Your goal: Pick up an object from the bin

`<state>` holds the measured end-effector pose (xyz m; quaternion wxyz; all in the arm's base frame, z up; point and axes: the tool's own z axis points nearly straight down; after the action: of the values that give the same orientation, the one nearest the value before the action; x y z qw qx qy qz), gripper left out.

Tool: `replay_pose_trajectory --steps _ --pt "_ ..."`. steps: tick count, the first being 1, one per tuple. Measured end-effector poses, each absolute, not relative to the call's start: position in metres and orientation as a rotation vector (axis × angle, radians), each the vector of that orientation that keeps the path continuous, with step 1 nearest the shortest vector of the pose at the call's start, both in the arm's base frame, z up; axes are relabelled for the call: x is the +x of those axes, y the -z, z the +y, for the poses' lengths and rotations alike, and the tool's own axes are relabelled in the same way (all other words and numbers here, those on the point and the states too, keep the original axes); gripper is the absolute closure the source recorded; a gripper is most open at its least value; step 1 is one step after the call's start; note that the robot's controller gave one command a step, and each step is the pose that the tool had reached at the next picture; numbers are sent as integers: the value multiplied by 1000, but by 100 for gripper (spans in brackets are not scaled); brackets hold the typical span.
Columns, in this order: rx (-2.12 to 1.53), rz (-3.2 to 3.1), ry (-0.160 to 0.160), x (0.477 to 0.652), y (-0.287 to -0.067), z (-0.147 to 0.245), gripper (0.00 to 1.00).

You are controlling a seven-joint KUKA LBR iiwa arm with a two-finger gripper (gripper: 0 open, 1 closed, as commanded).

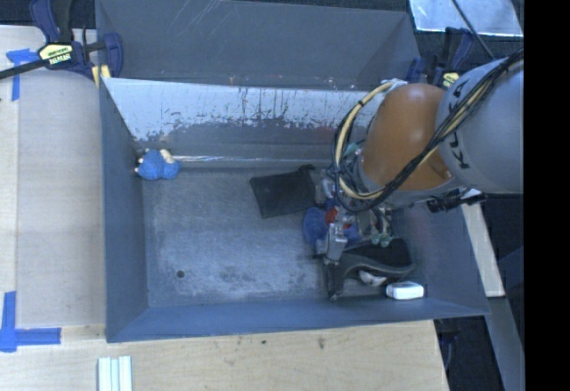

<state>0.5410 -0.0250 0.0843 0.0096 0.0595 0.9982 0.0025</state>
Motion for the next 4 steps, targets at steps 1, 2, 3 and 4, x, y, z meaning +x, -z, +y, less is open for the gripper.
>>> replay_pose_trajectory --steps 1,2,3,4 --pt "241 3125 -1 493 -102 -6 0" --pt "784 3037 -1 534 -109 15 0" --pt "1148 2898 -9 491 -74 16 0" --pt "1027 2964 -3 486 -71 -57 0"
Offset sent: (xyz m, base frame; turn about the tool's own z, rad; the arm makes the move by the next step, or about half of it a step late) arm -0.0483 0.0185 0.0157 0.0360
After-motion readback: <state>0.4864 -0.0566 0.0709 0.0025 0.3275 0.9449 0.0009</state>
